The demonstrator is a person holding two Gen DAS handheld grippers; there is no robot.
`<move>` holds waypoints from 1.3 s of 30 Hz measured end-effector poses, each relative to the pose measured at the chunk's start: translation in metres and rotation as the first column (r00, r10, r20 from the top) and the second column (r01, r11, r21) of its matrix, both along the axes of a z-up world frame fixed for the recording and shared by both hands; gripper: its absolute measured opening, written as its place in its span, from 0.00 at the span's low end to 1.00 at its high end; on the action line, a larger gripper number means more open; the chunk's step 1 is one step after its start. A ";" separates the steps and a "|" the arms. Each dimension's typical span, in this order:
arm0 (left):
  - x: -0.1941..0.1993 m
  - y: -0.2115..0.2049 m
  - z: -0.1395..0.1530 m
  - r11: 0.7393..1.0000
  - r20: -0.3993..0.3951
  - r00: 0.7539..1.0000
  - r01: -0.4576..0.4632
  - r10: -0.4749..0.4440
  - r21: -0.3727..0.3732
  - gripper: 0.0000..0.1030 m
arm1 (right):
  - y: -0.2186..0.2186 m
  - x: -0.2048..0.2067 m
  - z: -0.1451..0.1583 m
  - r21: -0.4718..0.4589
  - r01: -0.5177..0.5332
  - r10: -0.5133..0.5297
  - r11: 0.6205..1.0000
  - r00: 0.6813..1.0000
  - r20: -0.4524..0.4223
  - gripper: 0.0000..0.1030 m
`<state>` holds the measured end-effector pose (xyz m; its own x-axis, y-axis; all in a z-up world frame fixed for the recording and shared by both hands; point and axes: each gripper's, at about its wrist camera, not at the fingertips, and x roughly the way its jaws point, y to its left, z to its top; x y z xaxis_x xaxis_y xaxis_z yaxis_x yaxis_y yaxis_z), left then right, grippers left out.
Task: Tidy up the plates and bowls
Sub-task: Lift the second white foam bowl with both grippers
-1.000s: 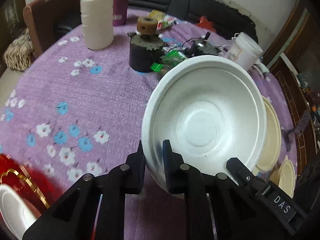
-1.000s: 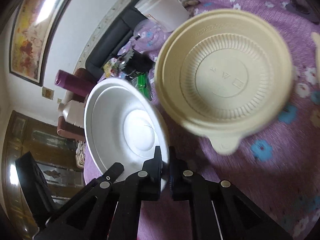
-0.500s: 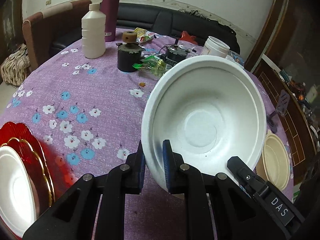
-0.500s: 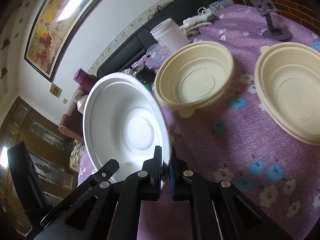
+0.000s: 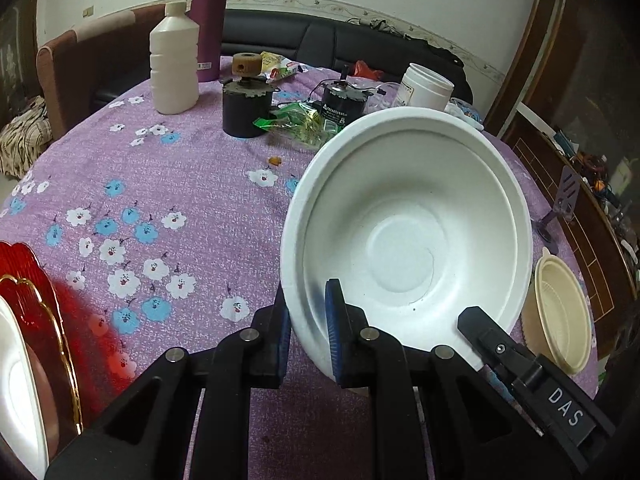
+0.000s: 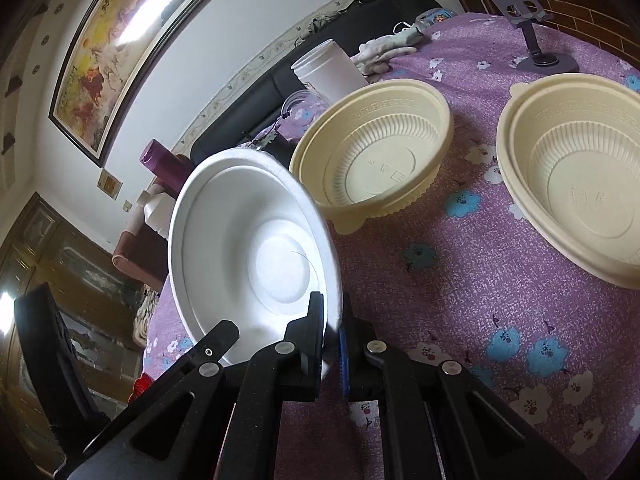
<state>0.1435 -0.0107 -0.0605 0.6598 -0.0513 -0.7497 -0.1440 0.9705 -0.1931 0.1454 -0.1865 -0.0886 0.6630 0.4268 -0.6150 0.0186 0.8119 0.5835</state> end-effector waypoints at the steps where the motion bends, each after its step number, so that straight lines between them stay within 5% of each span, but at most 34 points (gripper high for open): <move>1: 0.000 0.001 0.000 1.000 0.000 1.000 0.001 -0.001 -0.003 0.13 | 0.001 0.000 0.000 -0.003 0.001 -0.001 1.000 1.000 0.003 0.06; 39: -0.005 -0.003 0.004 1.000 0.017 1.000 -0.003 0.003 0.018 0.13 | -0.002 -0.001 0.003 0.001 0.001 -0.001 1.000 1.000 0.017 0.06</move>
